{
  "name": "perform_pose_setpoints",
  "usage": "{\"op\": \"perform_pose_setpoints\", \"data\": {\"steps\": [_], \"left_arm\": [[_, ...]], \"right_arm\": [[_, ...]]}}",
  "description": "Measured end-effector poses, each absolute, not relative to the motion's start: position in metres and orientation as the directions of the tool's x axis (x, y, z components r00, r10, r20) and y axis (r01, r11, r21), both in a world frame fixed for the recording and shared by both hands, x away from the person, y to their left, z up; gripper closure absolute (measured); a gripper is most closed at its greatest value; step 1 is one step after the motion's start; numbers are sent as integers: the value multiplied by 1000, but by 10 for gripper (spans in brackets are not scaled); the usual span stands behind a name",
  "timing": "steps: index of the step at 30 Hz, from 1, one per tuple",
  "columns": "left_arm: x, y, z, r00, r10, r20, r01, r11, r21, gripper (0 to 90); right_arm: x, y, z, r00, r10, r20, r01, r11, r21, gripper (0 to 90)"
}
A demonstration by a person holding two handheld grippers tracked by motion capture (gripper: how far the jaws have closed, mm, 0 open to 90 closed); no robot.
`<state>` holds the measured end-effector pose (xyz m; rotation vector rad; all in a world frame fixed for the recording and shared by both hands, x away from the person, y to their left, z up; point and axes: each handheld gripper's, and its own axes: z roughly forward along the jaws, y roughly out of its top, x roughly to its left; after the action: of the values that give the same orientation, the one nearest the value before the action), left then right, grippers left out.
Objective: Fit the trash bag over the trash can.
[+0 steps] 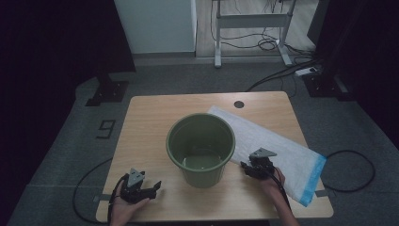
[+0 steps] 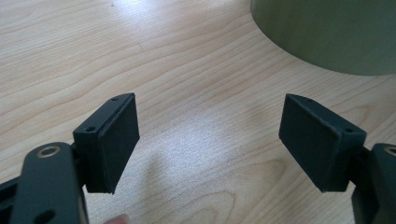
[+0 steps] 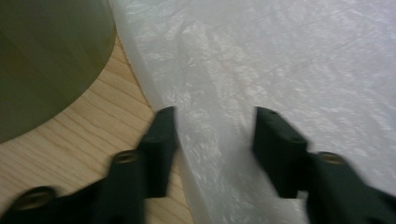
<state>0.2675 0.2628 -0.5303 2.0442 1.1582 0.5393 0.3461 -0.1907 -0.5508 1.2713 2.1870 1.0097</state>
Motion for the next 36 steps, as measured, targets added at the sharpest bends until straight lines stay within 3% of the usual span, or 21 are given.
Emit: {"op": "perform_pose_setpoints", "data": {"steps": [1, 2, 5, 19, 20, 21, 22, 23, 24, 25, 26, 27, 28, 31, 36], "left_arm": [[268, 262, -530, 510, 860, 12, 561, -343, 753, 197], [268, 262, -530, 510, 860, 12, 561, -343, 753, 197], [266, 260, -529, 516, 856, 18, 555, -350, 755, 197], [265, 261, -527, 516, 856, 17, 548, -345, 762, 197], [265, 261, -527, 517, 856, 18, 547, -346, 762, 197], [266, 260, -527, 519, 854, 19, 547, -349, 761, 197], [266, 260, -527, 519, 854, 19, 547, -349, 761, 197], [266, 259, -527, 522, 852, 21, 547, -354, 759, 197], [266, 259, -527, 522, 852, 21, 547, -354, 759, 197], [266, 259, -528, 522, 852, 21, 548, -355, 758, 197], [266, 259, -528, 522, 852, 20, 549, -355, 757, 197], [267, 259, -528, 521, 853, 20, 550, -354, 756, 197], [267, 259, -529, 522, 853, 20, 552, -355, 755, 197], [267, 257, -530, 525, 851, 24, 551, -361, 752, 197], [267, 257, -530, 526, 850, 25, 551, -363, 751, 197]], "right_arm": [[345, -192, -550, -492, 871, 7, 571, 316, 758, 660], [345, -192, -550, -492, 871, 7, 571, 316, 758, 660], [339, -203, -551, -471, 882, 18, 578, 293, 762, 865], [276, -244, -548, -441, 897, 32, 614, 275, 740, 878], [275, -245, -548, -443, 896, 30, 611, 278, 741, 864], [275, -243, -549, -458, 889, 24, 600, 289, 746, 787], [275, -243, -549, -458, 889, 24, 600, 289, 746, 787], [275, -238, -548, -482, 876, 4, 569, 310, 761, 646], [275, -238, -548, -482, 876, 4, 569, 310, 761, 646], [276, -230, -547, -510, 860, -23, 528, 334, 781, 520], [278, -225, -545, -520, 853, -46, 505, 350, 789, 520], [281, -220, -545, -529, 846, -67, 484, 366, 795, 429], [286, -216, -544, -532, 843, -82, 473, 376, 797, 392], [302, -203, -545, -533, 842, -82, 469, 375, 799, 319], [317, -199, -554, -509, 860, -39, 530, 349, 773, 284]]}}
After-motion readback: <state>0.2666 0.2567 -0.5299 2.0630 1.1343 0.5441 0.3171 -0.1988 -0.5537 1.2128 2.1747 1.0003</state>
